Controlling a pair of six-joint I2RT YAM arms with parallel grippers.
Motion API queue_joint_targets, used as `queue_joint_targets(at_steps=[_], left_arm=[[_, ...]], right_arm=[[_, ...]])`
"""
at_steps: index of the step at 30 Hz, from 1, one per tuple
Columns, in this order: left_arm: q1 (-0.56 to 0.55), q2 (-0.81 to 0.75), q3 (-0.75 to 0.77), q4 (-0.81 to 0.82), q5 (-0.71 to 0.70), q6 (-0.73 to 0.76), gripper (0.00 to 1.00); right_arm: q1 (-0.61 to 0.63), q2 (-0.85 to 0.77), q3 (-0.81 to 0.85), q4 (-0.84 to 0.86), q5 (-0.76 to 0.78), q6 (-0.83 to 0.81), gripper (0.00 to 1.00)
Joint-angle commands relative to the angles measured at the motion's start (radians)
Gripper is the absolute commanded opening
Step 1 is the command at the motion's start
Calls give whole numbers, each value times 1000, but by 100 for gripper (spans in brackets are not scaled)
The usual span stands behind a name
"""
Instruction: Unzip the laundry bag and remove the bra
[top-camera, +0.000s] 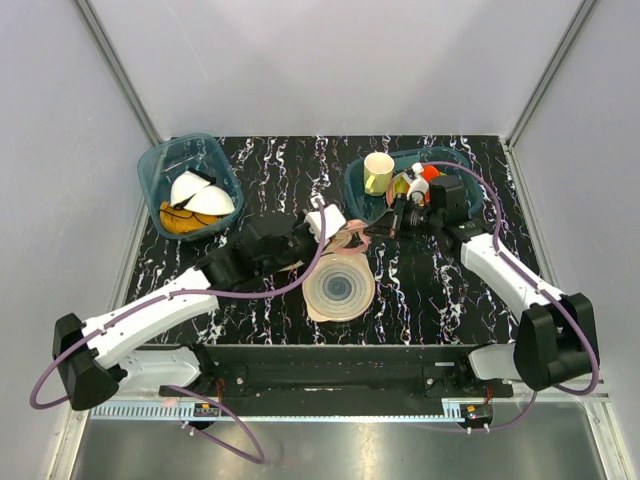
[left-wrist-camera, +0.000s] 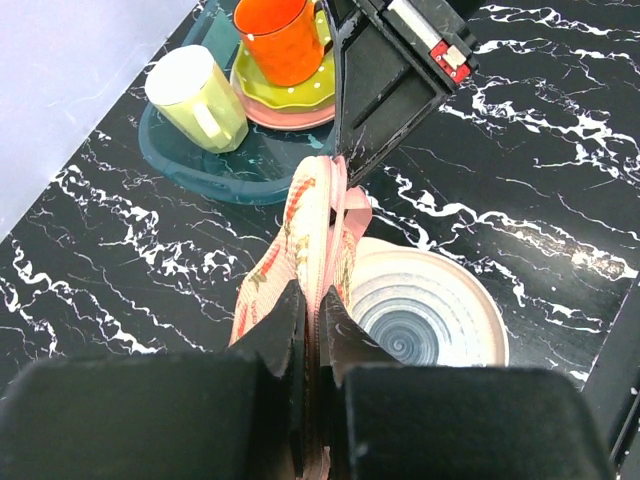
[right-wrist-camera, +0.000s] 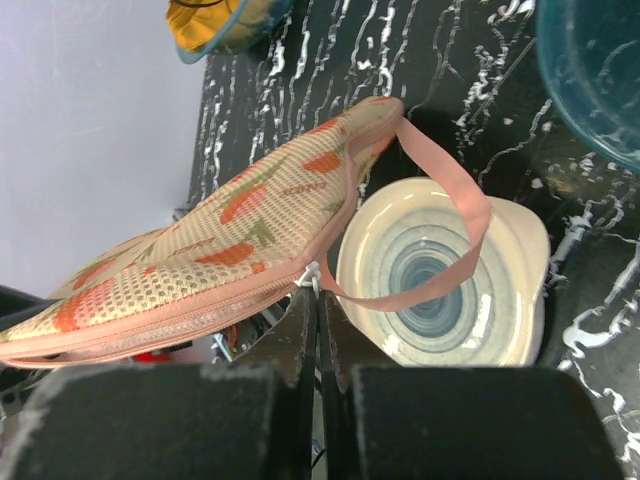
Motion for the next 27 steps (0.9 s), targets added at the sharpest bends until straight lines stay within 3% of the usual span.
queue_joint_targets(at_steps=[1,7,8,9,10,12,13,18,27], left_arm=[[40,-117,-28,110,28,42,0],[86,-188,-188,199,-16,68,4],[93,-190,-196,201,-9,54,13],[97,-191,-199,198,3,42,28],[100,-190,-194,186,17,20,74],[99,-177,-173,160,69,-3,95],[99,-159,-159,135,79,-33,99],[94,-63,-32,86,145,-141,99],[5,122,125,86,59,-277,98]], right_arm=[[-27,36,-5,112,-13,44,0],[-27,-47,25,29,-35,26,0],[-26,-61,39,8,-33,18,0],[-26,-82,44,-40,-21,12,0],[-26,-93,51,-68,-13,-6,0],[-27,-121,74,-118,29,-25,0],[-26,-128,84,-172,48,-41,0],[-23,-141,143,-264,152,-74,0],[16,-121,234,-362,284,-124,0]])
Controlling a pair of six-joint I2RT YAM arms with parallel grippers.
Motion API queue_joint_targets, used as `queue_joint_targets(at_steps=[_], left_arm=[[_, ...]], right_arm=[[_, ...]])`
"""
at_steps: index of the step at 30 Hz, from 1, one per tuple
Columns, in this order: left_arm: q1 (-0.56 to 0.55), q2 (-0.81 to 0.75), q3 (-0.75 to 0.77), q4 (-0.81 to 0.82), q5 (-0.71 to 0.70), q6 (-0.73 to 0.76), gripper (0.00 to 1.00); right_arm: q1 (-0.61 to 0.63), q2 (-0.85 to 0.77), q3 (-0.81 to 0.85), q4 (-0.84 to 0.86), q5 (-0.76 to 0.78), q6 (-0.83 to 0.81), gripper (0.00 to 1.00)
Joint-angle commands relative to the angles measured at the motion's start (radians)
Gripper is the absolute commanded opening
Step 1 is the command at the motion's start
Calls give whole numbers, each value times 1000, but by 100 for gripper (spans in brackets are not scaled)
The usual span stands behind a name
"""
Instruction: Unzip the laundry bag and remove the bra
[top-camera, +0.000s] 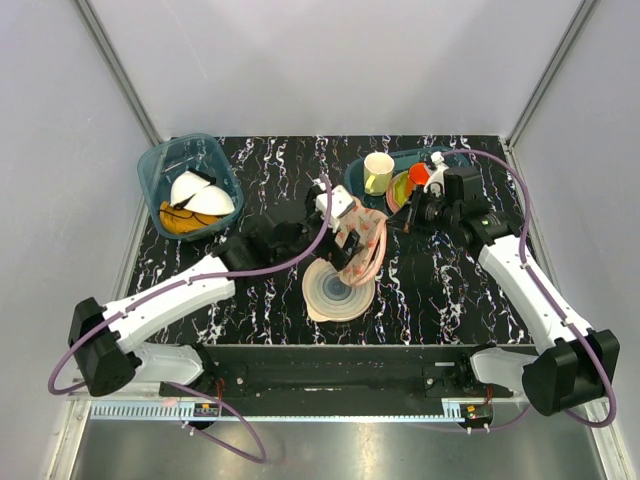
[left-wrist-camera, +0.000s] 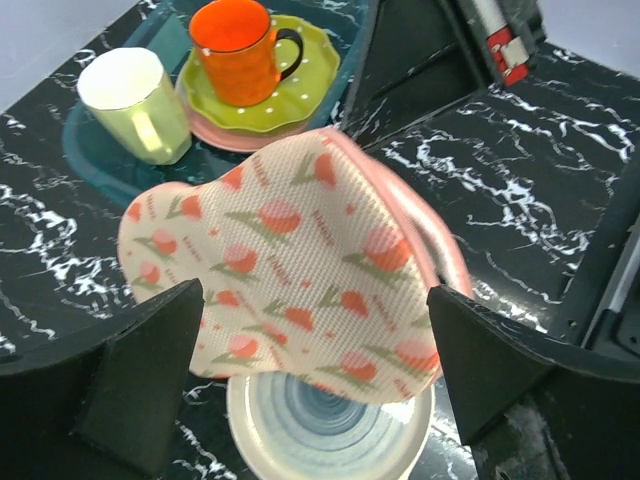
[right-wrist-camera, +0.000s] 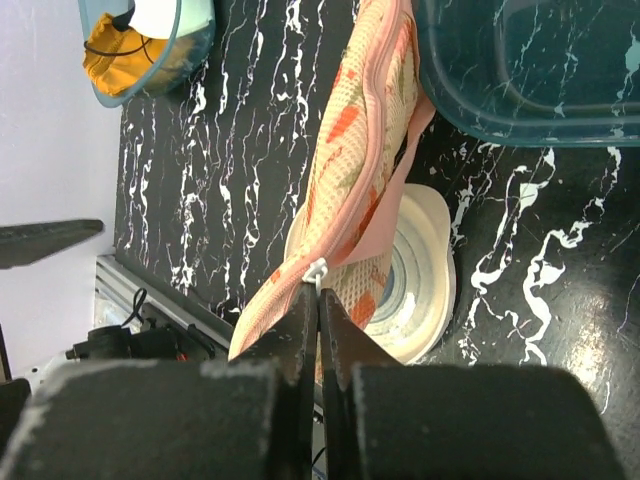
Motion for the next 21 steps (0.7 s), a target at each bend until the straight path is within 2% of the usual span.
queue_joint_targets(at_steps=[1,6,12,20,21], left_arm=[[-51,44,97,26,-42,-100,99],[-82,111,150,34,-90,-158,99],[-100,196,196,46,-152,-218,94],[-107,292,249,32,-260,-144,86],[-107,294,249,37,-264,-132,82]], right_arm=[[26,-7,79,-38,87,-44,0],[57,10,95,-41,113,-51,0],[71,18,104,-33,118,-47,0],[75,5,103,-38,112,-46,0],[75,2,103,-41,112,-46,0]])
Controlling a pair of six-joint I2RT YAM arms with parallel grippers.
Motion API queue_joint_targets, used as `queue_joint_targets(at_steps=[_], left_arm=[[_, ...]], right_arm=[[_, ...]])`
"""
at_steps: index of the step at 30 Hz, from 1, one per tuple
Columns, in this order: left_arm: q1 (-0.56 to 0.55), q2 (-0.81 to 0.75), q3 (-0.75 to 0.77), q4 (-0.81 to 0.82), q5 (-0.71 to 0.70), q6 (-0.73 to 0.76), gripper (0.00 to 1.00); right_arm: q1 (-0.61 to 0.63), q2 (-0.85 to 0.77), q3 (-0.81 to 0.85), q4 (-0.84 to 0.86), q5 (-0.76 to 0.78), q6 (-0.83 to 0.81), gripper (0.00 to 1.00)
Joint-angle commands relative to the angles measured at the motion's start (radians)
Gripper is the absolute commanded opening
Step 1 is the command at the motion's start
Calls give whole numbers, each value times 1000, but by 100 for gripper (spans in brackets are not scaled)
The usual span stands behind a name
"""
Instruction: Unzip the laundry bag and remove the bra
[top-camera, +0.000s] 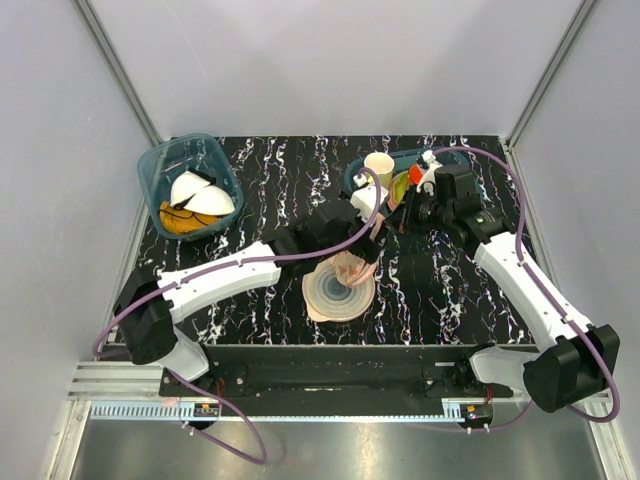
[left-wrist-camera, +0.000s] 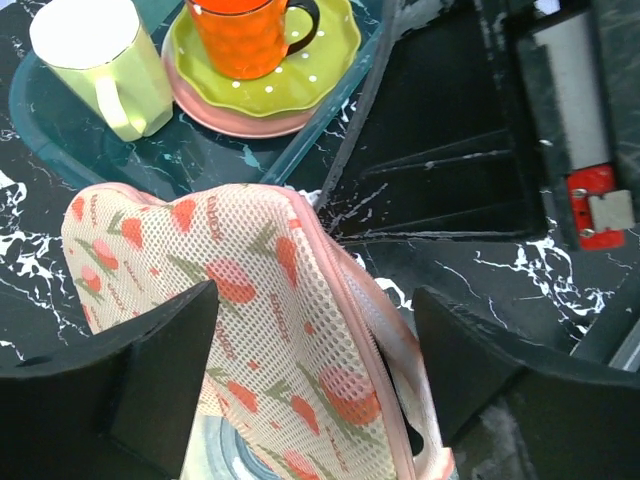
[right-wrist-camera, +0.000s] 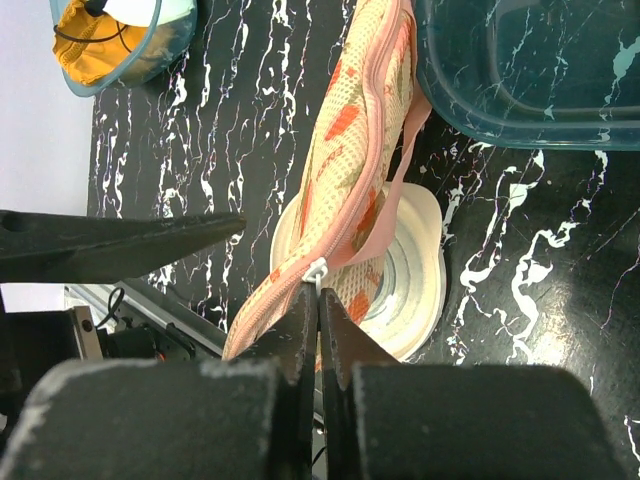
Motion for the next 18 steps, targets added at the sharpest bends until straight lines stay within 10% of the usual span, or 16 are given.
queue_joint_targets(at_steps=[1,7,18], left_arm=[[-5,3,55,39,-79,45,78],[-5,-10,56,16,-99,60,0],[6,-368,-183,88,-75,223,0]], right_arm=[[9,-20,44,16,19,-9,0],[9,-26,47,10,52,-21,0],[-32,156,110,162,-76,-47,0]])
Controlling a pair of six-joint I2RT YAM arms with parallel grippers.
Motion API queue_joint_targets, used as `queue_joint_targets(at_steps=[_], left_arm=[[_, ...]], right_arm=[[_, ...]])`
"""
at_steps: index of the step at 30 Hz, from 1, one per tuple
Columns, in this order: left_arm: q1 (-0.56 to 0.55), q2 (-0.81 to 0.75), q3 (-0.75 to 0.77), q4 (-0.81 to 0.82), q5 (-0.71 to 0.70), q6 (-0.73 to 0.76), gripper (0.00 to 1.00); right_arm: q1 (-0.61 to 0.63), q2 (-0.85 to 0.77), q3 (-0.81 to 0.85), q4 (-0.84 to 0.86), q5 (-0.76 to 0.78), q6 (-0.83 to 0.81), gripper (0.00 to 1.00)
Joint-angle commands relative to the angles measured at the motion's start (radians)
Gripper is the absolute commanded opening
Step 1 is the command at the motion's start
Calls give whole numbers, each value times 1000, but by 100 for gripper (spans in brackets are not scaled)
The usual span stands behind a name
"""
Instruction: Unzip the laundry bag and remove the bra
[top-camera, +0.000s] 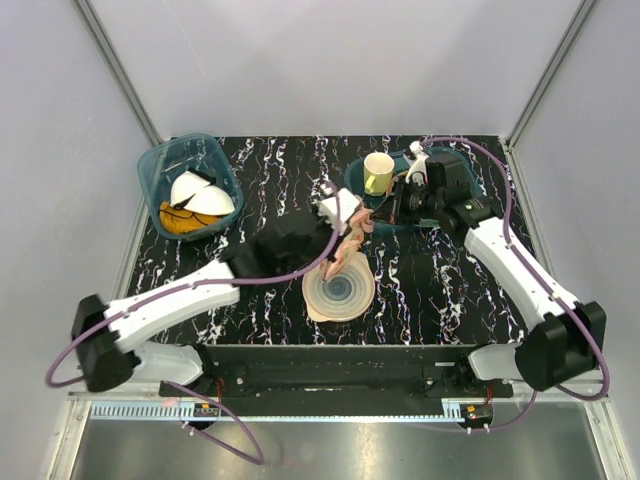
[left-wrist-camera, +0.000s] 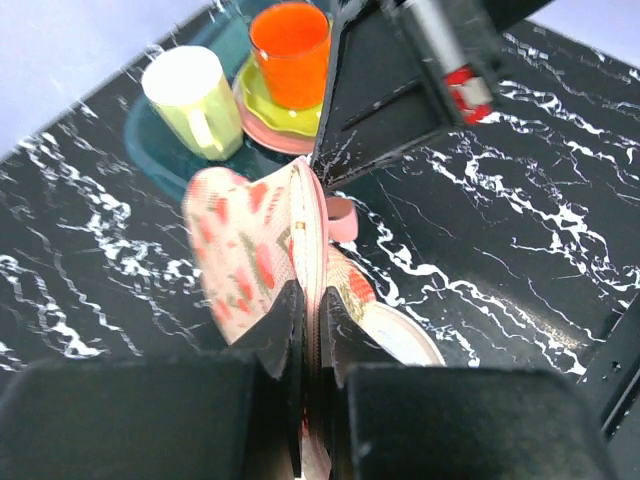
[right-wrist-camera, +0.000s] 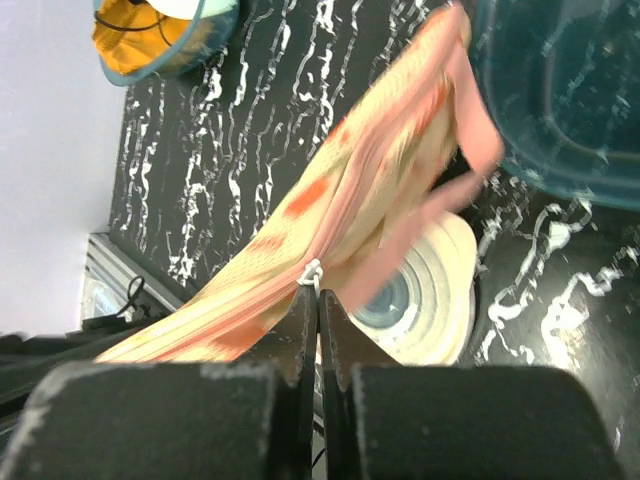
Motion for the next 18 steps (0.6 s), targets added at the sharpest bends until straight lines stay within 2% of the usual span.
queue_joint_targets(at_steps=[1,7,11,18], left_arm=[[14,-231,-68,79,-4,104,0],[54,-345,-133,91,35,158,0],[94,-421,-194,95,3,183,0],[229,-569,-277,71,-10,163,0]], right_arm=[[-37,102,62,150,-24,-27,0],[-34,208,95,250,-111,16,0],[-39,177,88,225,-69,4,0],[-81,104,46,182,-32,-16,0]])
